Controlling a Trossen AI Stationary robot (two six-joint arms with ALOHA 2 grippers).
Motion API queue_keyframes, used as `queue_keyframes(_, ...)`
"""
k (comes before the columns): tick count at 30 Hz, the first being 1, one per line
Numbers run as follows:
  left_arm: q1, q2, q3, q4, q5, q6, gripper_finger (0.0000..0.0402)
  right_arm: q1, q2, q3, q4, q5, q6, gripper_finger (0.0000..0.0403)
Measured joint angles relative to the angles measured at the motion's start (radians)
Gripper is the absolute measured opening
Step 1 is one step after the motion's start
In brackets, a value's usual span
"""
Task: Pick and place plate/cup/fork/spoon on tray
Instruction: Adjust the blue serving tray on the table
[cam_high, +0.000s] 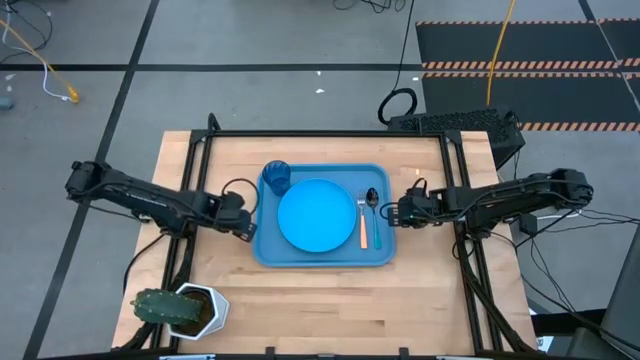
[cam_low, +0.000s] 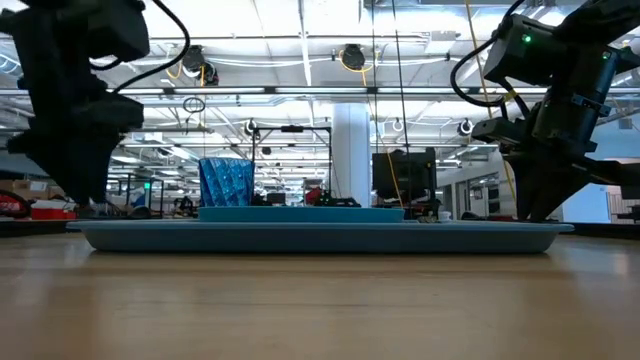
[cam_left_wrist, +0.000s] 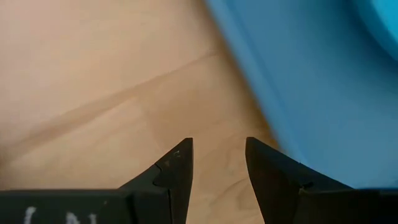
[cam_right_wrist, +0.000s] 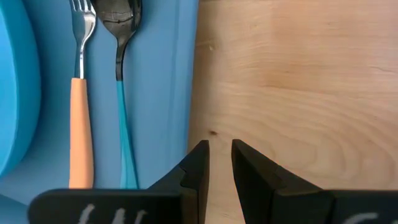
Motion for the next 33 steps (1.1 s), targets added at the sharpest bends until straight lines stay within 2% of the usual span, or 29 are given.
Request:
queue_keyframes(3, 0.000, 0.000, -0.027, 0.064, 0.008, 0.013, 0.0150, 0.000, 0.003, 0.000, 0.000, -0.024, -0.008, 0.0061)
queue_keyframes(9, 0.001, 0.000, -0.033, 0.059, -0.014, 0.015, 0.0150, 0.001, 0.006, 0.000, 0.051, -0.024, -0.019, 0.0061)
queue_keyframes(19, 0.055, 0.000, -0.033, 0.064, -0.028, 0.067, 0.0150, 0.007, 0.102, 0.000, 0.082, -0.087, -0.073, 0.0061)
queue_keyframes(33, 0.095, 0.000, -0.033, 0.096, -0.015, 0.116, 0.0150, 0.022, 0.104, 0.000, 0.133, -0.077, -0.046, 0.0061)
